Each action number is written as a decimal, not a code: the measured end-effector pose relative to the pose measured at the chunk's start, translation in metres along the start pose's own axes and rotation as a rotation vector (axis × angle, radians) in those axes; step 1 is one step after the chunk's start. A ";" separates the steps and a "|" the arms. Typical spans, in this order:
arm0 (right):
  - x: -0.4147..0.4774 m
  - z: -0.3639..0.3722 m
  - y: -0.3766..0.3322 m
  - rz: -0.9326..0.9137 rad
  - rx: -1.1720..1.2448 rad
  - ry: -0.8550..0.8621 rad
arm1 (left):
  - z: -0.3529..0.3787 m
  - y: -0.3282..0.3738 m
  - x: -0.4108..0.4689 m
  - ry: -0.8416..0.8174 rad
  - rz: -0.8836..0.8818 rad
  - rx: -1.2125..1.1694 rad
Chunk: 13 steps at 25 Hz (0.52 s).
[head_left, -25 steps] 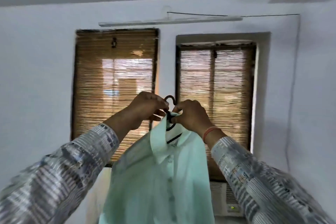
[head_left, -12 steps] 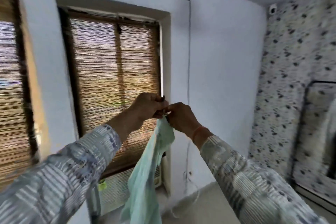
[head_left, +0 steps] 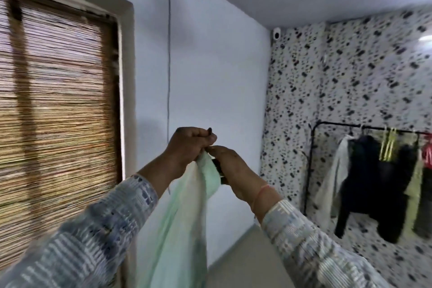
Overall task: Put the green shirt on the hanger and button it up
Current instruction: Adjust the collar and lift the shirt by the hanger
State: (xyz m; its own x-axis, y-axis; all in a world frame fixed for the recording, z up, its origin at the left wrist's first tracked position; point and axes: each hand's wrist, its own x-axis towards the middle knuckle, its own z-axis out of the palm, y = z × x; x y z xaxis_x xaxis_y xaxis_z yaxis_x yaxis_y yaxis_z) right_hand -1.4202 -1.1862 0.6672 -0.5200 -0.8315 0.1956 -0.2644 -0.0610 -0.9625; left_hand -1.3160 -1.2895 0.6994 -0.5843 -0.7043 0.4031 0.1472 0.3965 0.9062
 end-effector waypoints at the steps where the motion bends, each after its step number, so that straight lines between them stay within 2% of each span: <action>1: 0.017 -0.016 0.008 0.006 -0.035 -0.028 | 0.017 -0.007 0.022 -0.006 -0.005 -0.022; 4: 0.071 -0.054 0.037 0.045 -0.021 0.033 | 0.063 -0.026 0.079 -0.046 -0.029 -0.079; 7: 0.129 -0.093 0.065 0.034 0.002 0.262 | 0.102 -0.052 0.139 -0.103 -0.027 -0.086; 10: 0.194 -0.134 0.097 0.036 0.042 0.414 | 0.134 -0.089 0.210 -0.154 -0.051 -0.112; 13: 0.260 -0.175 0.128 0.038 -0.004 0.572 | 0.176 -0.133 0.278 -0.335 -0.093 -0.024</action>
State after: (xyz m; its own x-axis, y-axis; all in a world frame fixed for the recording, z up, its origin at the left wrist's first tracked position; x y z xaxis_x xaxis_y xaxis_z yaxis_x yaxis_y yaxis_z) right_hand -1.7317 -1.3131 0.6275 -0.8857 -0.4019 0.2324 -0.2392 -0.0339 -0.9704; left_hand -1.6382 -1.4348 0.6682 -0.8249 -0.5032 0.2576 0.0974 0.3224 0.9416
